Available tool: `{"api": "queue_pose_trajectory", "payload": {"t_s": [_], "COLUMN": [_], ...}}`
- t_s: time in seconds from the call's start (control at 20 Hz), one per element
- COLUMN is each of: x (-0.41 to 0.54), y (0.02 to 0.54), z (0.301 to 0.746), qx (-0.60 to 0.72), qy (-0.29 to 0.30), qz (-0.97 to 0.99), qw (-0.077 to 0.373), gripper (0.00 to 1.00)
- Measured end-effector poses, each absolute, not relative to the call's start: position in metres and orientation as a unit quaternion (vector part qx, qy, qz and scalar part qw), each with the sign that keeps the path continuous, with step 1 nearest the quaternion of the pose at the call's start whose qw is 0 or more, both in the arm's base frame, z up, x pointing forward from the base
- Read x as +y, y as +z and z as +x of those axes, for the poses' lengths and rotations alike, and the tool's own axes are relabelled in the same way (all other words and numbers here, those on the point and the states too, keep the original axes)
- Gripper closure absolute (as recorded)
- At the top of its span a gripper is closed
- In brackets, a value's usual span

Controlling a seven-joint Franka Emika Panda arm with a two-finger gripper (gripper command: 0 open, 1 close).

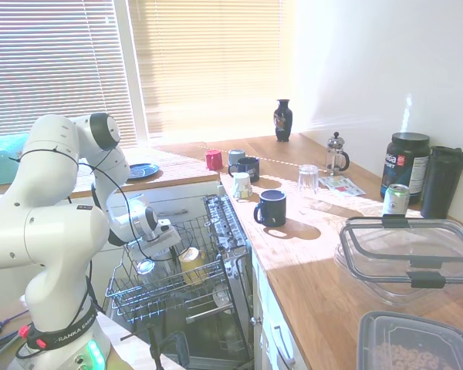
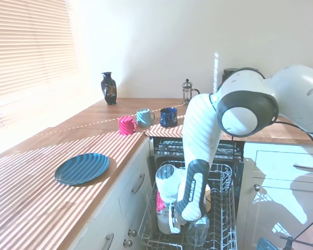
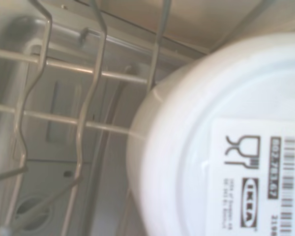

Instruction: Move the white mug from the dishwasher to the counter

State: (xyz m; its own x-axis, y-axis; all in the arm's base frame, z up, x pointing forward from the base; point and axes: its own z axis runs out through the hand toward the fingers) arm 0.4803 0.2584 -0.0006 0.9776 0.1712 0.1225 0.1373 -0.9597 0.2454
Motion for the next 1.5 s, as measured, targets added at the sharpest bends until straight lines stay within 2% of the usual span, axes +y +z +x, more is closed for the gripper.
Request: {"api": "queue_pose_trajectory", "payload": {"t_s": [0.45,1.05,1.5], "x": [0.243,0.249,0.249], "y": [0.002,0.002,0.040], "z": [0.487,0.483,0.486], "qx": [0.072,0.085,0.070], "qy": [0.079,0.056,0.056], "qz": [0.988,0.989,0.990], "qw": [0.115,0.108,0.106], "gripper": [1.00,1.00,1.00]}}
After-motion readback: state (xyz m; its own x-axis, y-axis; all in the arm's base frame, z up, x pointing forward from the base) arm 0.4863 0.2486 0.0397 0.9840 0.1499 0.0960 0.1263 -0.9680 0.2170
